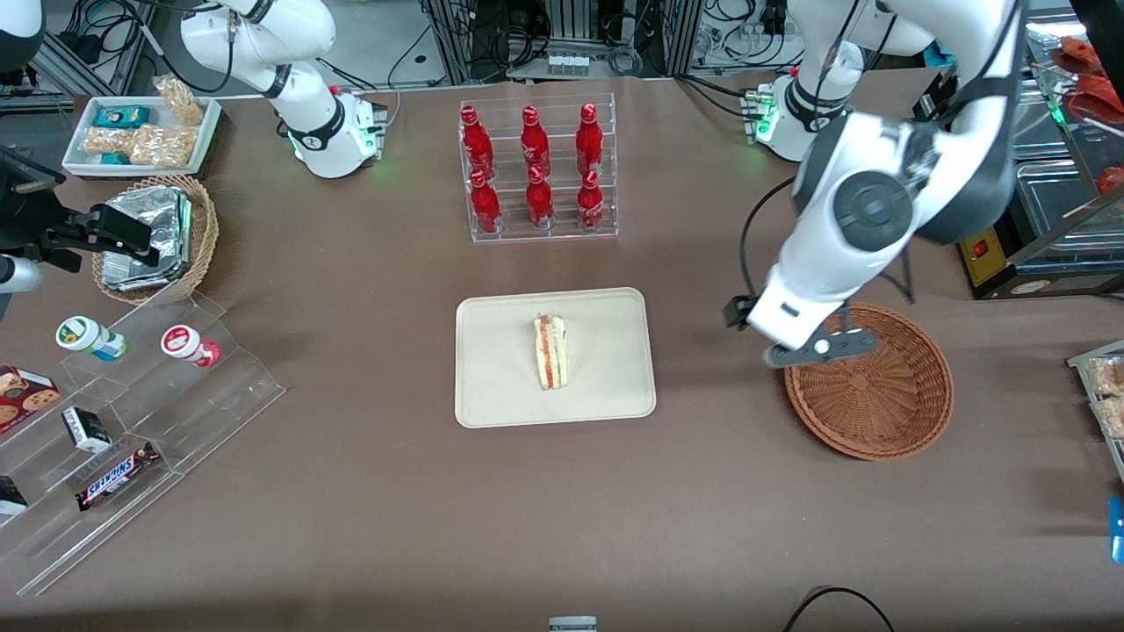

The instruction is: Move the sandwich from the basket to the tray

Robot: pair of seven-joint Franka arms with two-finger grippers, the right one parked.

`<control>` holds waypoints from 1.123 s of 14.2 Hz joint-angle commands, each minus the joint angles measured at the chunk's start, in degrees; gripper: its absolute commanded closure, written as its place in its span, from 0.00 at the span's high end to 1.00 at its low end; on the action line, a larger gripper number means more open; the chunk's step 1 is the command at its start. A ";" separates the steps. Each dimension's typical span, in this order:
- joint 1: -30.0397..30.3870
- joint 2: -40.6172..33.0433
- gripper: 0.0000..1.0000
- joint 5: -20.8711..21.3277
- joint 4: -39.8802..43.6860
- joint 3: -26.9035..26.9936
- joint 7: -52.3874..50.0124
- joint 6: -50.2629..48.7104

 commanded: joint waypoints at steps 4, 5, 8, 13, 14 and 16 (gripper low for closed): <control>14.97 -11.14 1.00 0.33 -5.69 -9.57 14.37 -7.17; 17.52 -12.19 1.00 0.33 -5.69 -11.16 16.65 -8.05; 23.77 -13.61 1.00 0.33 -3.59 -14.16 23.51 -11.29; 26.77 -14.84 1.00 1.38 1.59 -11.01 28.28 -12.54; 26.77 -14.84 1.00 1.29 2.39 -9.95 28.19 -12.62; 26.51 -14.93 1.00 1.03 3.27 -7.23 28.02 -12.97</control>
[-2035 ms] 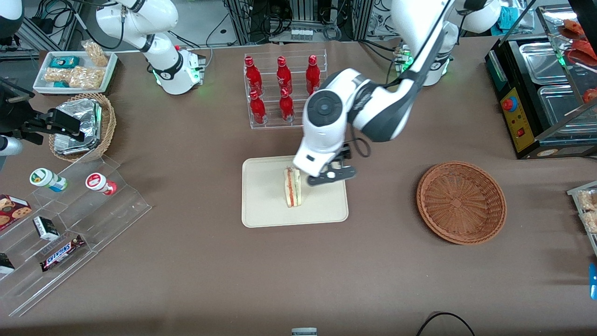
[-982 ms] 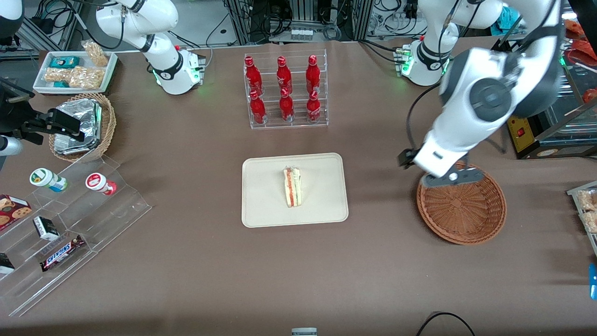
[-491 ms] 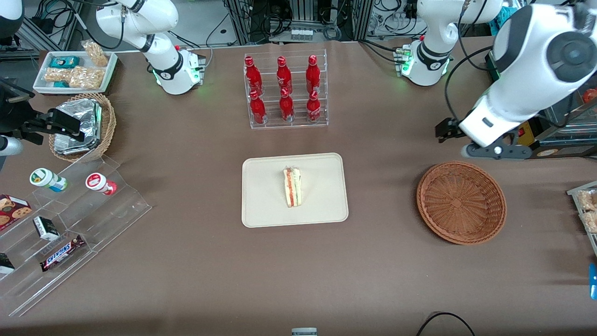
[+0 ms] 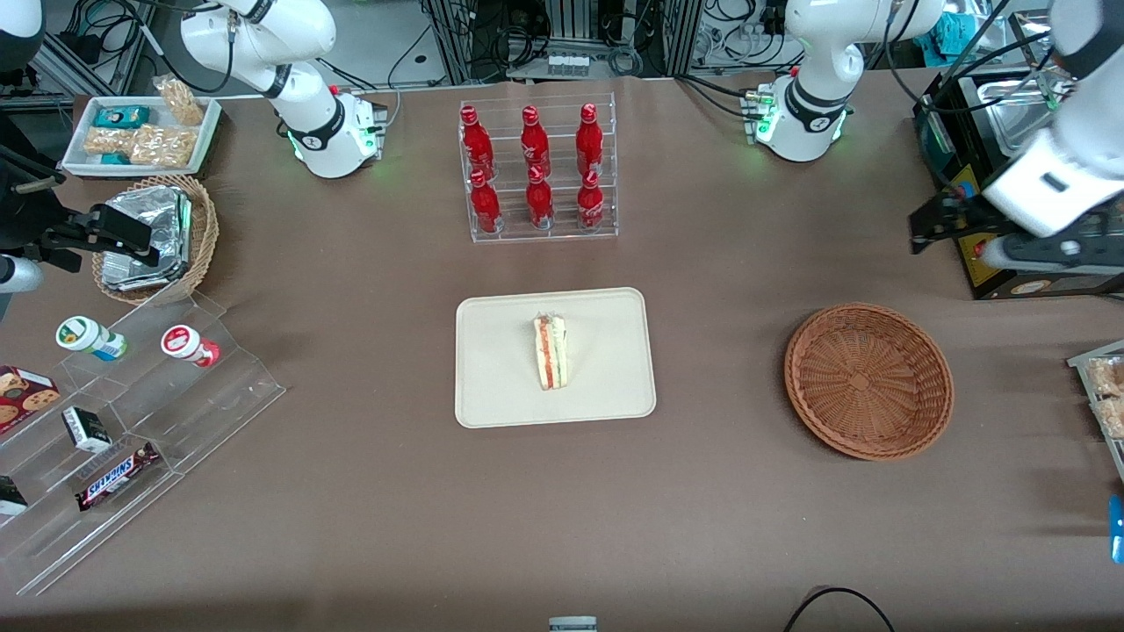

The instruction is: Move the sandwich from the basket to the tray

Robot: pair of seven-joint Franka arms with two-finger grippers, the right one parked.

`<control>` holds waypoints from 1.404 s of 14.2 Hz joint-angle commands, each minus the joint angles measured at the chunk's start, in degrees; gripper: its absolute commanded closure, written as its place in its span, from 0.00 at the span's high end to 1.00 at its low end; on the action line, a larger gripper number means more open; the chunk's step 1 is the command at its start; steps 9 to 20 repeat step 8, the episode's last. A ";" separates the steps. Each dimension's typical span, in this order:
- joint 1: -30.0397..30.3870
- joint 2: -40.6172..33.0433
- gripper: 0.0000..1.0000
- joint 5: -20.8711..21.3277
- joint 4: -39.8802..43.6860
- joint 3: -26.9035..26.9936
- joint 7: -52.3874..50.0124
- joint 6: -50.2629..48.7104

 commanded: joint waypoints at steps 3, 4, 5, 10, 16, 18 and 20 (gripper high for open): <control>-2.15 0.62 1.00 -0.33 4.98 5.07 0.25 -2.54; -3.03 1.41 1.00 -0.15 6.12 5.34 0.07 -3.41; -3.30 1.68 1.00 -0.07 6.57 5.34 0.07 -4.55; -3.57 1.77 1.00 -0.24 6.48 6.22 0.16 -4.82; -3.57 1.77 1.00 -0.24 6.48 6.22 0.16 -4.82; -3.57 1.77 1.00 -0.24 6.48 6.22 0.16 -4.82; -3.57 1.77 1.00 -0.24 6.48 6.22 0.16 -4.82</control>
